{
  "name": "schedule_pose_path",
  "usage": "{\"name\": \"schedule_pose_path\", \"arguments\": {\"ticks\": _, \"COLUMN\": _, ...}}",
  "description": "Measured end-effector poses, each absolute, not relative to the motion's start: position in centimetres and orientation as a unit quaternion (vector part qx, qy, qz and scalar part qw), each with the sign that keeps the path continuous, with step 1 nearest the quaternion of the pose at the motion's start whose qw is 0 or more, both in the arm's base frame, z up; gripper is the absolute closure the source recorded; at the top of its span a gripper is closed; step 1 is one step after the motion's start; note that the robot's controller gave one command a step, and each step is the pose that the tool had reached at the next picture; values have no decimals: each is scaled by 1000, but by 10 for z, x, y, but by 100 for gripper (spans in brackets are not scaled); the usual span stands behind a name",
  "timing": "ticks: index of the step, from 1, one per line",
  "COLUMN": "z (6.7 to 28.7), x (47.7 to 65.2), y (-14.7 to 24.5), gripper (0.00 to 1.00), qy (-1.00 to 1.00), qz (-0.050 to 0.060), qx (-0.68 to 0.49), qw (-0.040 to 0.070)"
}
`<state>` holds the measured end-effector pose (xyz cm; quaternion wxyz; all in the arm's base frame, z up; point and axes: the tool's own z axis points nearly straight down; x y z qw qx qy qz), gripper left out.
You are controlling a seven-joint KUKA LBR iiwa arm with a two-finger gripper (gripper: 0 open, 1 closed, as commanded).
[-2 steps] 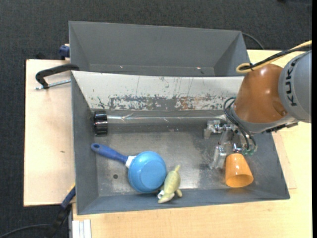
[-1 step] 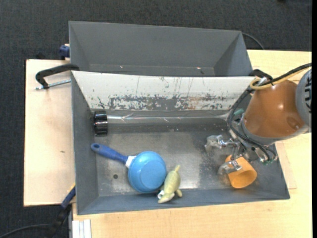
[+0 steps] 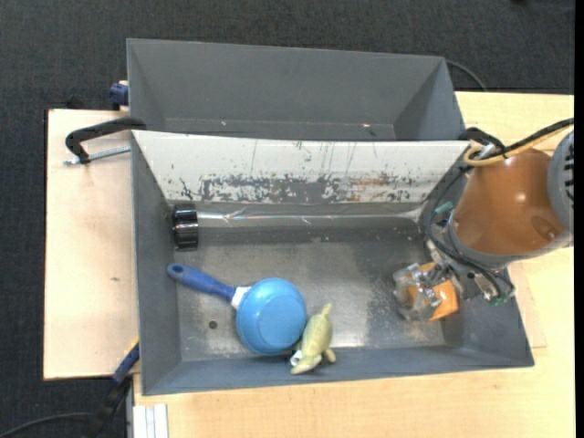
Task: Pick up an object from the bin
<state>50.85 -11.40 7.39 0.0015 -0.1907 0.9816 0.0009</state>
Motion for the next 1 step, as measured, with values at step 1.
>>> {"name": "schedule_pose_path", "arguments": {"ticks": 1, "z": 74, "x": 508, "y": -115, "gripper": 0, "qy": 982, "qz": 1, "qx": -190, "qw": 1}}
